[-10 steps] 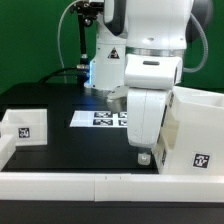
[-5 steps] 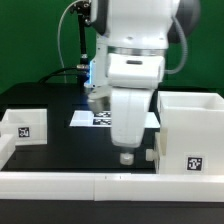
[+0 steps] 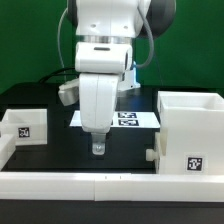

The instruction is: Assemble drawer

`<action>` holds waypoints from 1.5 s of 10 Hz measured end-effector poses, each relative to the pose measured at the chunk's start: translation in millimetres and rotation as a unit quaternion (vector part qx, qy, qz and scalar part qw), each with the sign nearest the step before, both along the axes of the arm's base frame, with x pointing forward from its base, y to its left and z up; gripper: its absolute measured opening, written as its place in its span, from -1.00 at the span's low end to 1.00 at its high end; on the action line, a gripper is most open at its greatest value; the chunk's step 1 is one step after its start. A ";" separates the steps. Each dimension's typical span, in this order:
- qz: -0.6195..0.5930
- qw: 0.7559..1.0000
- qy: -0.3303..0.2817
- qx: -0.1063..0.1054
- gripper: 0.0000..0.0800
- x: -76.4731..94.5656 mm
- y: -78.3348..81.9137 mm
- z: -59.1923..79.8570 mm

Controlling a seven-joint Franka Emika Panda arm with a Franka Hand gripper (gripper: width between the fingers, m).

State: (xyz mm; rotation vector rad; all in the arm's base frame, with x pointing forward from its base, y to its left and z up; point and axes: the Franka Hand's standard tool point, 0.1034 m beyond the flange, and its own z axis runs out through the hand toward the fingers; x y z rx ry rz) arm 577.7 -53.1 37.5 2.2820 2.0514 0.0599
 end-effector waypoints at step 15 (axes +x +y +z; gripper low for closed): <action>0.140 0.987 0.076 -0.021 0.62 -81.5 -99.6 42.4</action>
Offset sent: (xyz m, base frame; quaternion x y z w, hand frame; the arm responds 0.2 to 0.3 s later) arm -0.0086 -0.0119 0.0210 0.0035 -0.0701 -0.1039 0.9921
